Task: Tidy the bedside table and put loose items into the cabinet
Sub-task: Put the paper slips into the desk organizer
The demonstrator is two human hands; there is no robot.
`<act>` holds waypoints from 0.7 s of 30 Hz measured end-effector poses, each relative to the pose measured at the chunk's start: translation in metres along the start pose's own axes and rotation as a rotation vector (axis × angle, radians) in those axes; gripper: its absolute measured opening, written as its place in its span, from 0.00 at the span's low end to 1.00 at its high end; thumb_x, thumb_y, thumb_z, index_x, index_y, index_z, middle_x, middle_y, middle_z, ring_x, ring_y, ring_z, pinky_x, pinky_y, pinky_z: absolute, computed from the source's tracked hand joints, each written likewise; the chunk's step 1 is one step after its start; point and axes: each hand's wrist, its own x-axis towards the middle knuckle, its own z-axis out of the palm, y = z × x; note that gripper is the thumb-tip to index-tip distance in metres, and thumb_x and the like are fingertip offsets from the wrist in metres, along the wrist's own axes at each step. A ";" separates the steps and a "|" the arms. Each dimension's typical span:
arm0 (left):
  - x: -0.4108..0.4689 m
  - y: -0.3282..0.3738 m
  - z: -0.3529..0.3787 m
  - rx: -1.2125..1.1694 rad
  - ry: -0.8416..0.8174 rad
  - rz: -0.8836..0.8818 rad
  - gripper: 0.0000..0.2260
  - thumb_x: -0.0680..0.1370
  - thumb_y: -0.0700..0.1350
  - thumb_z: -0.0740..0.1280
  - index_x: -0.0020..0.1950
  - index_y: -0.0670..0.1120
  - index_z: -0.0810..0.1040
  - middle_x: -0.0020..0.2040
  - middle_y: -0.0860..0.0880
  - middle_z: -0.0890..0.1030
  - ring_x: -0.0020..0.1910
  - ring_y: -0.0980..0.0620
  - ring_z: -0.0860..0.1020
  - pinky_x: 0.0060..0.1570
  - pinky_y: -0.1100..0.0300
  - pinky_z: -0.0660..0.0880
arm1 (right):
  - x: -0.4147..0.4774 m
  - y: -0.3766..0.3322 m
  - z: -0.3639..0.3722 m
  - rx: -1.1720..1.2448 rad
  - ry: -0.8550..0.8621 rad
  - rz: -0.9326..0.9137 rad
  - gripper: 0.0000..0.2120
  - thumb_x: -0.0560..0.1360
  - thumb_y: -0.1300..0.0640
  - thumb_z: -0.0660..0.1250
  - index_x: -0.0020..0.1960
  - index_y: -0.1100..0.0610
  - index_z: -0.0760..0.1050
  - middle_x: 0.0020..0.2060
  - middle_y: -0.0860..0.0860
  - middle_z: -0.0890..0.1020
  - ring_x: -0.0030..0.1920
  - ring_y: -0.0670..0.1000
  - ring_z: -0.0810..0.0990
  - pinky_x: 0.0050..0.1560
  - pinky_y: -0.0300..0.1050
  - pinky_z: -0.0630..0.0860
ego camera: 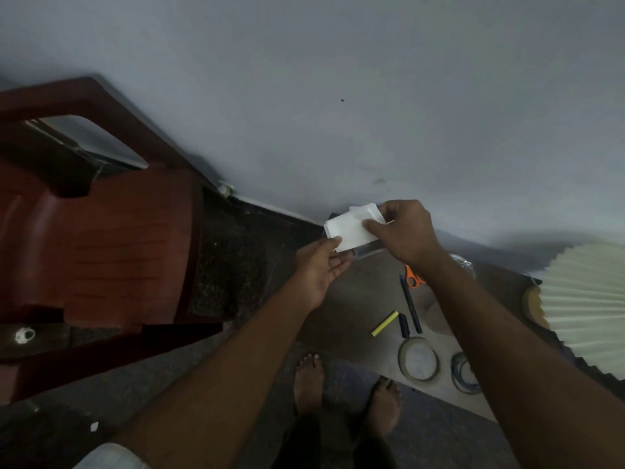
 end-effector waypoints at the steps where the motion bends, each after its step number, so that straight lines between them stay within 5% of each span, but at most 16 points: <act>1: 0.000 0.001 0.001 0.019 0.014 0.012 0.11 0.80 0.37 0.66 0.62 0.37 0.76 0.52 0.37 0.82 0.43 0.47 0.84 0.44 0.58 0.82 | 0.002 -0.003 0.000 -0.040 -0.002 -0.022 0.07 0.73 0.55 0.75 0.47 0.57 0.84 0.40 0.49 0.83 0.39 0.49 0.80 0.35 0.30 0.69; 3: 0.000 0.004 0.004 0.045 0.059 0.040 0.08 0.80 0.34 0.64 0.59 0.36 0.77 0.51 0.37 0.81 0.42 0.48 0.82 0.41 0.60 0.81 | 0.005 -0.007 0.001 -0.108 -0.005 -0.059 0.06 0.73 0.55 0.74 0.48 0.58 0.84 0.39 0.49 0.82 0.38 0.48 0.77 0.32 0.29 0.65; 6: 0.001 0.010 0.007 0.048 0.110 0.057 0.07 0.80 0.31 0.62 0.52 0.38 0.78 0.55 0.36 0.79 0.50 0.43 0.80 0.52 0.55 0.79 | 0.006 -0.010 0.005 -0.158 -0.002 -0.080 0.05 0.74 0.56 0.72 0.47 0.57 0.83 0.41 0.51 0.84 0.38 0.49 0.77 0.35 0.37 0.67; 8: 0.002 0.011 0.006 0.058 0.117 0.064 0.10 0.80 0.31 0.62 0.60 0.35 0.77 0.58 0.34 0.79 0.56 0.41 0.79 0.59 0.51 0.77 | 0.006 -0.010 0.009 -0.154 0.009 -0.066 0.05 0.74 0.57 0.71 0.47 0.57 0.83 0.41 0.52 0.84 0.38 0.49 0.77 0.35 0.37 0.66; 12: 0.005 0.010 0.001 0.098 0.102 0.101 0.14 0.80 0.32 0.62 0.65 0.32 0.75 0.58 0.35 0.80 0.53 0.43 0.80 0.55 0.57 0.78 | 0.006 -0.007 0.019 -0.162 0.041 -0.031 0.06 0.75 0.58 0.69 0.49 0.58 0.83 0.42 0.54 0.85 0.37 0.49 0.75 0.30 0.27 0.61; 17: 0.011 0.011 0.001 0.112 0.088 0.097 0.14 0.80 0.33 0.63 0.66 0.33 0.75 0.62 0.35 0.80 0.60 0.40 0.81 0.63 0.52 0.77 | 0.005 -0.004 0.030 -0.183 0.073 -0.031 0.07 0.74 0.59 0.69 0.50 0.58 0.83 0.43 0.56 0.85 0.37 0.51 0.75 0.37 0.37 0.67; 21: 0.012 0.014 0.002 0.108 0.065 0.086 0.15 0.80 0.33 0.64 0.67 0.34 0.76 0.61 0.36 0.81 0.54 0.45 0.82 0.52 0.59 0.80 | 0.008 -0.002 0.039 -0.202 0.054 -0.022 0.10 0.73 0.59 0.68 0.53 0.59 0.83 0.46 0.58 0.85 0.43 0.59 0.82 0.42 0.44 0.76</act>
